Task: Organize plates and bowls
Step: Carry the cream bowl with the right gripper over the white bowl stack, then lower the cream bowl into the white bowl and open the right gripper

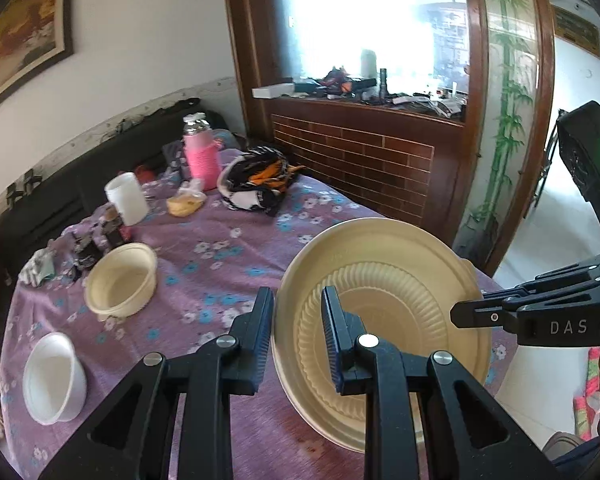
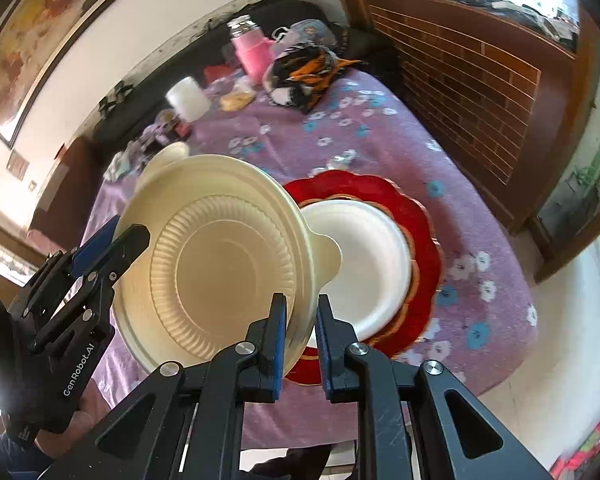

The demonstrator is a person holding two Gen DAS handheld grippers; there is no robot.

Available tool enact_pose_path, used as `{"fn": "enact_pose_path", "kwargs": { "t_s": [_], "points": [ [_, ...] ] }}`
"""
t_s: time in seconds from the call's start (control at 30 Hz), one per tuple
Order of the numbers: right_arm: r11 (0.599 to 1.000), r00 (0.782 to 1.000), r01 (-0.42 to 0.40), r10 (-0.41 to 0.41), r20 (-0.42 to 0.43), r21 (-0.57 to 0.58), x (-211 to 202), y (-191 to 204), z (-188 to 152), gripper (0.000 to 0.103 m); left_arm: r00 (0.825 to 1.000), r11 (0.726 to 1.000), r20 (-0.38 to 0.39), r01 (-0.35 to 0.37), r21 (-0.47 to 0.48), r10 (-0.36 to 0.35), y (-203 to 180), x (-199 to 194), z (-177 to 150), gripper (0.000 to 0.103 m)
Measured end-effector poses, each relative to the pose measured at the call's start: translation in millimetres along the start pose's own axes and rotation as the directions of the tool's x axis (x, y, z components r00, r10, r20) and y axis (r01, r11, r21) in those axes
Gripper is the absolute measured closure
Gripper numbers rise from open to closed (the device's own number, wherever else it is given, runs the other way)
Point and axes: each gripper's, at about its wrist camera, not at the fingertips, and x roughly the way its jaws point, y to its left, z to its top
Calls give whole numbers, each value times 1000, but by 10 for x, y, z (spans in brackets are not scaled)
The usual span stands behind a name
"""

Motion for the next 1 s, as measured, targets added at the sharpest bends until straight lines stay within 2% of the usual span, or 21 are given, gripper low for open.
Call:
{"fn": "enact_pose_path", "kwargs": {
  "t_s": [0.37, 1.0],
  "points": [
    [996, 998, 30, -25, -57, 89, 152, -430, 46, 88, 995, 998, -78, 64, -1, -64, -202, 403, 12, 81],
    [993, 995, 41, -30, -100, 107, 334, -639, 146, 86, 989, 998, -130, 66, -9, -67, -289, 680, 5, 81]
  ]
}}
